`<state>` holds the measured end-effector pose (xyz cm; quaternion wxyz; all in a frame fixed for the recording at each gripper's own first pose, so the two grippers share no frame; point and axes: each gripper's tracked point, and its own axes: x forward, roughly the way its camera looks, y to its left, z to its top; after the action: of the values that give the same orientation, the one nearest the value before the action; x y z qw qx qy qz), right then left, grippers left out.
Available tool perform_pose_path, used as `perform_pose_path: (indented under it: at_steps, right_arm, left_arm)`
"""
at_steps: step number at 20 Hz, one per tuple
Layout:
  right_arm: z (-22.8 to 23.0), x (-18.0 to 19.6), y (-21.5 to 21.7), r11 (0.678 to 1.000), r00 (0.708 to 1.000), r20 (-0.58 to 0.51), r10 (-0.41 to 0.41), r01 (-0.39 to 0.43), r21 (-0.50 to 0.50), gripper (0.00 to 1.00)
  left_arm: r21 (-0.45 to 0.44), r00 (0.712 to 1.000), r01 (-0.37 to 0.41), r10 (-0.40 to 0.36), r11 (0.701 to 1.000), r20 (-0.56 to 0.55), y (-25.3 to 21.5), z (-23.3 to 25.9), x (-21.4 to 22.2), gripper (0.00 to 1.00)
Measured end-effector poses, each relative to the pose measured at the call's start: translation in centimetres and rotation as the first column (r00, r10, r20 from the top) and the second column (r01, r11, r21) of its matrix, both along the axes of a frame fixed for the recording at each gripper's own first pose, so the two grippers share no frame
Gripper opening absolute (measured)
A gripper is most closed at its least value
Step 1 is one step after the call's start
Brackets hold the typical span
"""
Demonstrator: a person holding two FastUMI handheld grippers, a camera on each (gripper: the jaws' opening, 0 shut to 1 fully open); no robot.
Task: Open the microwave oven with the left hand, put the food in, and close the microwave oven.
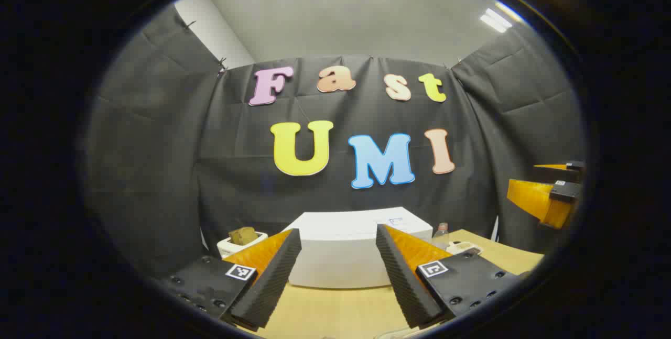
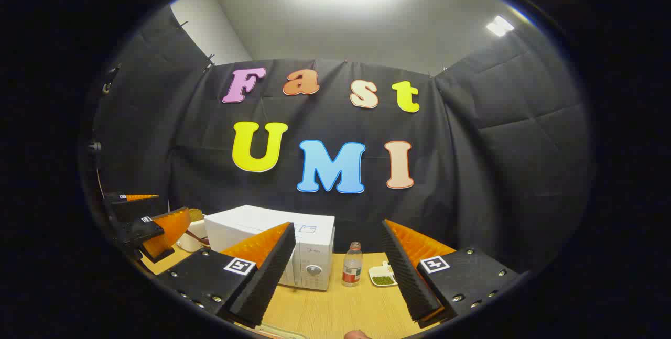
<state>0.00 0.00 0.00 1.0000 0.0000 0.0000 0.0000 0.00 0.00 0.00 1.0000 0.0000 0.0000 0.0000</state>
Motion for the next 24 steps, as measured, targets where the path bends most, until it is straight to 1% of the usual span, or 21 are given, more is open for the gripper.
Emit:
perform_pose_path:
  at_steps: [4, 5, 13, 18, 19, 20, 21, 22, 24]
  right_arm:
    - [-0.2, -0.3, -0.1, 1.000, 1.000, 0.002, 0.004, -0.004, -0.002, 0.98]
    - [-0.2, -0.4, -0.2, 1.000, 1.000, 0.002, 0.003, -0.003, 0.000, 0.98]
    - [0.0, -1.0, -0.9, 1.000, 1.000, 0.005, 0.001, -0.001, 0.009, 0.98]
    - [0.0, -1.1, -1.5, 1.000, 1.000, 0.004, -0.014, 0.014, 0.011, 0.98]
    - [0.2, -1.2, -1.6, 1.000, 1.000, 0.005, -0.016, 0.015, 0.015, 0.98]
    - [0.3, -1.3, -1.7, 1.000, 1.000, 0.008, -0.021, 0.020, 0.017, 0.98]
    - [0.5, -1.4, -2.0, 0.999, 1.000, 0.012, -0.028, 0.028, 0.017, 0.98]
    - [0.5, -1.5, -2.3, 0.999, 0.999, 0.014, -0.035, 0.035, 0.014, 0.98]
    - [0.5, -1.7, -2.7, 0.999, 0.999, 0.008, -0.048, 0.048, 0.007, 0.98]
  left_arm:
    - [0.001, 1.000, -0.004, 0.004, 1.000, -0.011, -0.1, -0.3, -0.4, 0.99]
    - [0.004, 1.000, -0.005, 0.005, 1.000, -0.013, 0.0, -0.3, -0.3, 0.97]
    - [0.020, 1.000, 0.008, -0.007, 1.000, -0.016, -1.1, -0.2, 0.0, 0.99]
    - [0.019, 0.999, 0.031, -0.031, 0.999, -0.017, -2.3, -0.3, 0.6, 0.97]
    - [0.016, 0.999, 0.037, -0.037, 0.999, -0.018, -2.6, -0.3, 0.8, 0.95]
    - [0.013, 0.999, 0.044, -0.044, 0.999, -0.019, -2.8, -0.4, 1.1, 0.99]
    - [0.013, 0.999, 0.051, -0.050, 0.999, -0.020, -3.1, -0.6, 1.4, 0.99]
    - [0.015, 0.998, 0.058, -0.058, 0.998, -0.019, -3.4, -0.7, 1.9, 0.95]
    - [0.018, 0.997, 0.069, -0.069, 0.997, -0.019, -3.9, -0.9, 2.9, 0.97]
